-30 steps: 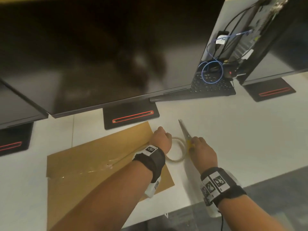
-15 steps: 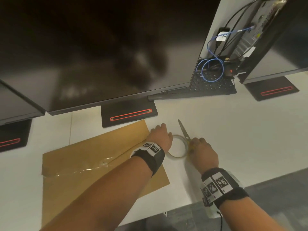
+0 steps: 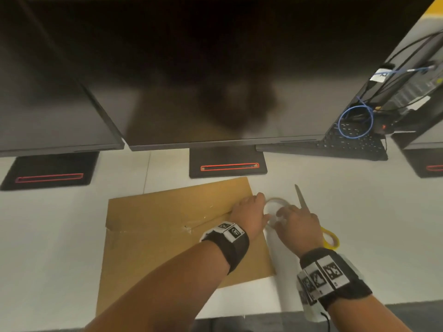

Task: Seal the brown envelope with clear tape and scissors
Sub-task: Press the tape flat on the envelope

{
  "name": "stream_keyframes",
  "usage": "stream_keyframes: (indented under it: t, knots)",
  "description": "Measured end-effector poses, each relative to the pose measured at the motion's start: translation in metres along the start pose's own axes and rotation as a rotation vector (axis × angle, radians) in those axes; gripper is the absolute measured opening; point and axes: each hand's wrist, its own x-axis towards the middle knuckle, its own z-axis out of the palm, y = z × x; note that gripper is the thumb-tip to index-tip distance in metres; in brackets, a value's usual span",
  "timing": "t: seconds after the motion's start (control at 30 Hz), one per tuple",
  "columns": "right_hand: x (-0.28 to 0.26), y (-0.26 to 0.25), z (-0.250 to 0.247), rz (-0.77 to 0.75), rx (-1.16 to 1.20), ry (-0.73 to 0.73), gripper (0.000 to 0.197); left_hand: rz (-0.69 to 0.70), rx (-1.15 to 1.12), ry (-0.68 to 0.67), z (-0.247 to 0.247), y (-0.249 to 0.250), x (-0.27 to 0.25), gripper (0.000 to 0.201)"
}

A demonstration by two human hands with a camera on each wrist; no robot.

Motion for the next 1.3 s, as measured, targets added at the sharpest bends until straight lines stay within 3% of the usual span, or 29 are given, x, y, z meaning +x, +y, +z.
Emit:
stream_keyframes:
  t: [0.13, 0.23, 0.3, 0.37, 0.43, 0.53, 0.63, 0.73, 0.8, 0.83, 0.97, 1.3]
  knots:
    - [-0.003, -0.005, 0.001, 0.071, -0.097, -0.044, 0.024, -0.014, -0.102, -0.019, -0.008, -0.002, -0.003, 0.033]
    - [-0.004, -0.010, -0.005, 0.087, -0.142, -0.076, 0.020, 0.070, -0.185, 0.020, -0.018, -0.010, -0.013, 0.028]
    - [-0.003, -0.020, -0.009, 0.063, -0.066, -0.014, 0.012, 0.120, -0.191, 0.079, -0.027, -0.023, -0.026, 0.021]
    - [-0.002, -0.038, -0.010, -0.079, 0.024, 0.086, 0.007, 0.116, -0.110, 0.114, -0.037, -0.043, -0.040, 0.021]
    - [0.001, -0.068, -0.007, -0.301, 0.147, 0.081, 0.021, 0.078, 0.038, 0.062, -0.046, -0.070, -0.055, 0.031]
    - [0.003, -0.116, 0.010, -0.542, 0.252, -0.046, 0.036, -0.005, 0.212, -0.110, -0.057, -0.108, -0.082, 0.054]
    - [0.002, -0.151, 0.032, -0.639, 0.248, -0.253, 0.048, -0.096, 0.282, -0.285, -0.069, -0.136, -0.107, 0.061]
    - [-0.005, -0.165, 0.044, -0.635, 0.091, -0.450, 0.055, -0.097, 0.344, -0.366, -0.074, -0.151, -0.127, 0.065]
    - [-0.009, -0.169, 0.045, -0.645, -0.041, -0.491, 0.069, -0.077, 0.347, -0.400, -0.070, -0.157, -0.139, 0.067]
    - [-0.009, -0.169, 0.045, -0.638, -0.082, -0.507, 0.066, -0.074, 0.326, -0.409, -0.066, -0.159, -0.144, 0.068]
    - [-0.013, -0.174, 0.045, -0.600, -0.098, -0.528, 0.056, -0.094, 0.295, -0.397, -0.057, -0.171, -0.158, 0.070]
    - [-0.012, -0.175, 0.042, -0.554, -0.063, -0.573, 0.062, -0.331, 0.259, -0.401, -0.073, -0.188, -0.162, 0.100]
